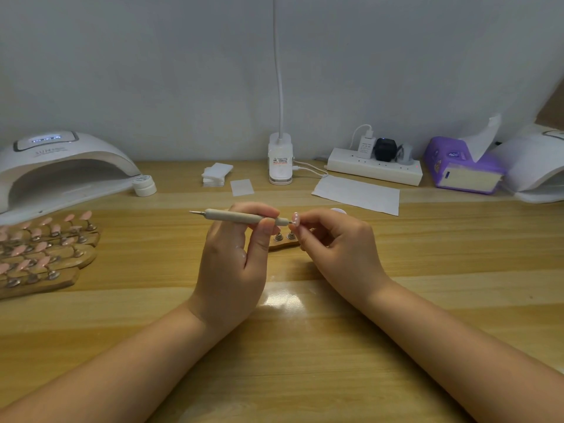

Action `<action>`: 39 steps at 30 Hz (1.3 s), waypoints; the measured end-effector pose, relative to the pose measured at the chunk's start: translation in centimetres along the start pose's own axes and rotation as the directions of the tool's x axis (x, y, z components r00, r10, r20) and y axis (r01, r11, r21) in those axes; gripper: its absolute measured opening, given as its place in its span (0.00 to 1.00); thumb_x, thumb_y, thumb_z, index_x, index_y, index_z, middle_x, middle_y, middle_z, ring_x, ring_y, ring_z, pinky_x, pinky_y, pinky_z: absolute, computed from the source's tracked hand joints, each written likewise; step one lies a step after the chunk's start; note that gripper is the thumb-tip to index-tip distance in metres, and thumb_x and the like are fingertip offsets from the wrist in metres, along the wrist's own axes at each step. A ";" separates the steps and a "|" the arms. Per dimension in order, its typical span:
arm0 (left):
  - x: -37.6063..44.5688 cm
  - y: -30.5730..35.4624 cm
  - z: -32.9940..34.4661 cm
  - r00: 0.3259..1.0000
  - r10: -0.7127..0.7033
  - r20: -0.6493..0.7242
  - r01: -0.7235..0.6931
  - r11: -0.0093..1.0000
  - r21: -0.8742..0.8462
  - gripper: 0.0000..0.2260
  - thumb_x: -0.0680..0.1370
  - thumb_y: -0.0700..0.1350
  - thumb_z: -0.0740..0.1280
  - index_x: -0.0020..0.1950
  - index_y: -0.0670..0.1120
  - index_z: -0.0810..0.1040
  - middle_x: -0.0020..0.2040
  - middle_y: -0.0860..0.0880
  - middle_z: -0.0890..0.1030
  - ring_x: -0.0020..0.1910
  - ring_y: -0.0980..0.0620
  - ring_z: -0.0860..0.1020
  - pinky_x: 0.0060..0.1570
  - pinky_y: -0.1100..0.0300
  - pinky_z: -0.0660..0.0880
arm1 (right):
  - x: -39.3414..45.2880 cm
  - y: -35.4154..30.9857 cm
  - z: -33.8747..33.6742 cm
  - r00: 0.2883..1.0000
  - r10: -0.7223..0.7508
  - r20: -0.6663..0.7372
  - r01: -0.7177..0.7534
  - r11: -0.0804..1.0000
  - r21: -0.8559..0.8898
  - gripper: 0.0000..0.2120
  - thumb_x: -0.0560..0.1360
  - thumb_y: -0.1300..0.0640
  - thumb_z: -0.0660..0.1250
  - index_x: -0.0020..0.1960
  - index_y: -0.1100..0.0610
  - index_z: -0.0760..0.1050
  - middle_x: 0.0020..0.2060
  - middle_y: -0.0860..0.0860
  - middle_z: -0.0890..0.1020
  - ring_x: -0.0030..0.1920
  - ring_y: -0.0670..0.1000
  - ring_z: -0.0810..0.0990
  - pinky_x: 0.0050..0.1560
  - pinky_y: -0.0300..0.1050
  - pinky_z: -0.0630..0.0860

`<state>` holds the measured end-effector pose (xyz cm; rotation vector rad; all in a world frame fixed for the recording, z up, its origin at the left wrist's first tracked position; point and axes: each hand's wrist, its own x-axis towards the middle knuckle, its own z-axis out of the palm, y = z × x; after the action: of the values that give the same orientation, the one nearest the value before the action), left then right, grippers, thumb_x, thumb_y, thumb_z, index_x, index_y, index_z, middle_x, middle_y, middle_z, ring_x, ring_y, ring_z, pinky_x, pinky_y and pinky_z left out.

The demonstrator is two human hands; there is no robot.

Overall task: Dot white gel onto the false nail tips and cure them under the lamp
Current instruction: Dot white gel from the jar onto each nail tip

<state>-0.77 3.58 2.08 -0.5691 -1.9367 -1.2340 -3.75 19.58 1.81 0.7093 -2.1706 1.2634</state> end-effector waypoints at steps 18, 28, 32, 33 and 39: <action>0.4 0.1 -0.2 0.999 -0.011 -0.036 0.008 0.997 -0.079 0.06 0.81 0.45 0.57 0.55 0.52 0.70 0.49 0.50 0.79 0.45 0.52 0.79 0.47 0.67 0.75 | 0.1 0.1 -0.1 1.000 0.009 -0.027 -0.010 1.000 -0.028 0.05 0.76 0.61 0.69 0.51 0.59 0.82 0.38 0.47 0.82 0.36 0.45 0.80 0.40 0.44 0.79; 0.3 -0.1 -0.1 0.996 -0.079 -0.029 0.075 0.991 -0.108 0.06 0.81 0.45 0.58 0.55 0.54 0.72 0.49 0.52 0.79 0.47 0.56 0.79 0.47 0.67 0.75 | 0.1 0.2 -0.2 0.996 0.077 -0.049 -0.076 0.997 0.017 0.05 0.76 0.58 0.69 0.51 0.55 0.82 0.38 0.48 0.83 0.37 0.51 0.80 0.40 0.53 0.78; 0.2 -0.2 -0.1 0.994 -0.103 -0.037 0.098 0.989 -0.112 0.07 0.81 0.42 0.58 0.55 0.53 0.72 0.49 0.53 0.80 0.47 0.57 0.79 0.48 0.66 0.75 | 0.2 0.4 -0.1 0.988 0.123 -0.093 -0.121 0.992 0.028 0.03 0.75 0.56 0.70 0.48 0.51 0.81 0.39 0.47 0.80 0.36 0.46 0.78 0.38 0.39 0.76; 0.2 -0.2 -0.1 0.994 -0.107 -0.037 0.102 0.989 -0.107 0.07 0.81 0.42 0.58 0.54 0.53 0.72 0.48 0.53 0.80 0.47 0.57 0.79 0.48 0.66 0.75 | 0.2 0.5 -0.2 0.985 0.132 -0.110 -0.132 0.991 0.003 0.02 0.75 0.55 0.70 0.47 0.50 0.81 0.39 0.47 0.79 0.37 0.45 0.77 0.37 0.36 0.74; 0.2 -0.1 -0.1 0.993 -0.114 -0.040 0.111 0.990 -0.083 0.05 0.80 0.43 0.61 0.52 0.53 0.74 0.41 0.55 0.80 0.43 0.60 0.80 0.43 0.72 0.73 | 0.4 1.6 -0.2 0.957 0.288 -0.040 -0.291 0.938 -0.190 0.05 0.75 0.49 0.70 0.44 0.47 0.84 0.28 0.43 0.73 0.31 0.44 0.71 0.33 0.39 0.63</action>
<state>-0.96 3.46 2.17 -0.4742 -1.9109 -1.3889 -5.12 20.39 1.19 0.3089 -2.4126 1.1663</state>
